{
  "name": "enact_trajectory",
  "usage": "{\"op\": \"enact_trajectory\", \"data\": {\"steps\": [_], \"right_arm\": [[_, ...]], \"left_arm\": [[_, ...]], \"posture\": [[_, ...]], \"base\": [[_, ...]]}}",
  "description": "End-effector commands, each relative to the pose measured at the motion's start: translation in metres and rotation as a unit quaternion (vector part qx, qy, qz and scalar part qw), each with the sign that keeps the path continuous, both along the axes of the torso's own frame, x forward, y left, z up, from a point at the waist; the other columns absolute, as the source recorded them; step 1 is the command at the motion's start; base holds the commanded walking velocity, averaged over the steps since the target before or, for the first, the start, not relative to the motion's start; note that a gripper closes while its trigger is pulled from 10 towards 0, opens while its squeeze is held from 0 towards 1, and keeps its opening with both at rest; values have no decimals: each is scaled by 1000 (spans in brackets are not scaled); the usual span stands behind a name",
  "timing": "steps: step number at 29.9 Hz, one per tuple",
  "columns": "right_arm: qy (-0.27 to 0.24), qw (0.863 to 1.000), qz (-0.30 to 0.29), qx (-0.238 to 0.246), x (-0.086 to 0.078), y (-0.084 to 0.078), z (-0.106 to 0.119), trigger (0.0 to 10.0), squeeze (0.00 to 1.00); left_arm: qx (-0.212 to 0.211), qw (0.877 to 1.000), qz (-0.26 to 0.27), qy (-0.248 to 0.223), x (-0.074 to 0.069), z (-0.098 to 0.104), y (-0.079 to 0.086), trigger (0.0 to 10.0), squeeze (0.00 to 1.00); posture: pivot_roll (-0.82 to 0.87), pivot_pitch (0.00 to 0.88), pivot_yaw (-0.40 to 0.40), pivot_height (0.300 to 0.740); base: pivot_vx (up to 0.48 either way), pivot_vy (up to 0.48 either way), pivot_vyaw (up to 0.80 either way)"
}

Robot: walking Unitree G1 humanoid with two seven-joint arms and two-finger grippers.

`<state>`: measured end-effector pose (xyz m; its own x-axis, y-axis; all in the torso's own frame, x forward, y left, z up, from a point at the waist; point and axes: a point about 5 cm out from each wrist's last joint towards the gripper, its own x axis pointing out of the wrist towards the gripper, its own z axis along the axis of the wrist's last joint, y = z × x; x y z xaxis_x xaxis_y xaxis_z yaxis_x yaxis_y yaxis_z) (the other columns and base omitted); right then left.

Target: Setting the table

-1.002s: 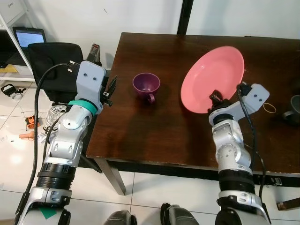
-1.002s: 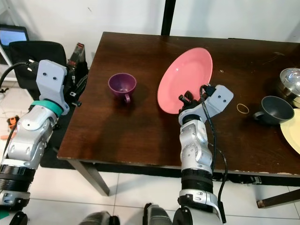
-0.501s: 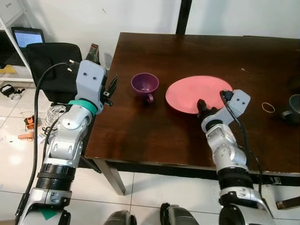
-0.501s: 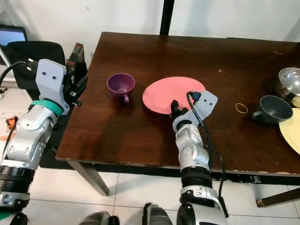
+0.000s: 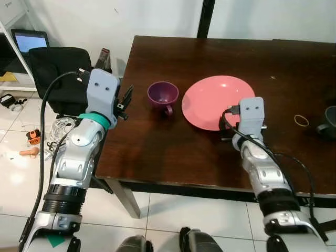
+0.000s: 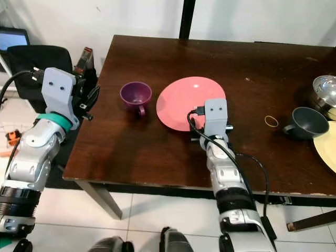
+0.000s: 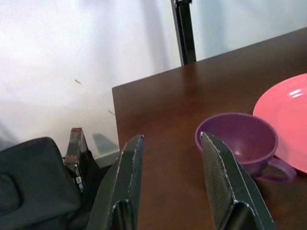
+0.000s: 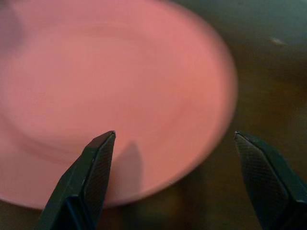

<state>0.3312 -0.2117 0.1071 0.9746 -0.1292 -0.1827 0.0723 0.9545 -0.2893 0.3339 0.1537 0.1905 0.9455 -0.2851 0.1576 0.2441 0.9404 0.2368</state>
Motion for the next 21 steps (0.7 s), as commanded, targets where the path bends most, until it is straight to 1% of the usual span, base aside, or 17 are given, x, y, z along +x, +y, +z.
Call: {"op": "enact_trajectory", "data": {"steps": [1,3,4,6,8,10,11,12,13,14,15,16,17,18,19,20,21], "right_arm": [[13,1000,-1,-20,-4,-1,-3,10000,0],[21,999,-6,-46,-12,-9,-5,10000,0],[21,999,-6,-46,-12,-9,-5,10000,0],[25,998,-30,-51,-22,-22,-10,10000,0],[25,998,-30,-51,-22,-22,-10,10000,0],[26,997,-45,-51,-27,-28,-11,10000,0],[21,996,-63,-52,-30,-34,-11,10000,0],[21,996,-63,-52,-30,-34,-11,10000,0],[5,996,-77,-48,-32,-39,-8,10000,0],[-32,995,-87,-36,-32,-40,1,10000,0],[-32,995,-87,-36,-32,-40,1,10000,0],[-90,992,-86,-7,-31,-39,17,10000,0],[-90,992,-86,-7,-31,-39,17,10000,0],[-154,984,-83,25,-31,-37,35,10000,0],[-154,984,-83,25,-31,-37,35,10000,0],[-208,973,-79,62,-31,-35,53,10000,0],[-244,963,-76,84,-32,-34,66,10000,0]], "left_arm": [[3,1000,1,9,-2,-4,0,10000,0],[3,1000,-2,9,-2,-4,-1,10000,0],[3,1000,-2,9,-2,-4,-1,10000,0],[2,1000,-5,8,-1,-4,-4,10000,0],[2,1000,-5,8,-1,-4,-4,10000,0],[1,1000,-7,9,0,-4,-5,10000,0],[1,1000,-9,9,0,-4,-6,10000,0],[1,1000,-9,9,0,-4,-6,10000,0],[1,1000,-11,9,1,-4,-7,10000,0],[1,1000,-14,9,1,-4,-8,10000,0],[1,1000,-14,9,1,-4,-8,10000,0],[1,1000,-15,8,2,-4,-9,10000,0],[1,1000,-15,8,2,-4,-9,10000,0],[1,1000,-17,8,2,-4,-10,10000,0],[1,1000,-17,8,2,-4,-10,10000,0],[2,1000,-18,7,2,-4,-11,10000,0],[2,1000,-19,6,3,-3,-11,10000,0]], "posture": [[50,7,48,740],[39,1,50,740],[39,1,50,740],[24,0,56,740],[24,0,56,740],[24,0,56,740],[24,0,56,740],[24,0,56,740],[15,0,63,740],[11,0,65,740],[11,0,65,740],[11,0,65,740],[11,0,65,740],[12,0,67,740],[12,0,67,740],[14,0,67,740],[14,0,67,740]], "base": [[0,0,0],[0,0,0],[0,0,0],[0,0,0],[0,0,0],[0,0,0],[0,0,0],[0,0,0],[0,0,0],[0,0,0],[0,0,0],[0,0,0],[0,0,0],[0,0,0],[0,0,0],[0,0,0],[0,0,0]]}}
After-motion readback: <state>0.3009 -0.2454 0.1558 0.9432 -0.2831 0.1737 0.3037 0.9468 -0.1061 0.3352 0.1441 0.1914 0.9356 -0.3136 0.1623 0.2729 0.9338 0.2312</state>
